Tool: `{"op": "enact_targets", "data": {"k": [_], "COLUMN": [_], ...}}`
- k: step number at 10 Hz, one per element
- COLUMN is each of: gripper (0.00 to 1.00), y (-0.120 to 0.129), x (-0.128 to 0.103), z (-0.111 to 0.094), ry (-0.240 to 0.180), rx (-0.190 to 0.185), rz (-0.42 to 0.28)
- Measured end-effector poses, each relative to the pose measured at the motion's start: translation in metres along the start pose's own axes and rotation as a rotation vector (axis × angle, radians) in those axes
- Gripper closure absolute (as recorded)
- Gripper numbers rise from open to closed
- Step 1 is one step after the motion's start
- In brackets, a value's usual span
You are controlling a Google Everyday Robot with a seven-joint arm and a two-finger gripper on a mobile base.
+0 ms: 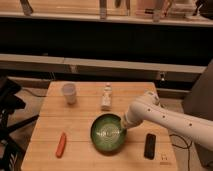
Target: Drag the ceramic bowl in a circle
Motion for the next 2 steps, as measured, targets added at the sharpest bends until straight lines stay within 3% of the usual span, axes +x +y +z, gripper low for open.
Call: {"op": "enact_targets", "data": {"k": [2], "gripper": [0.95], "y": [-0.0021], "x": [0.0032], "z": [0.0000], "ry": [0.001], "rx": [0.000], "rz": [-0.015]}}
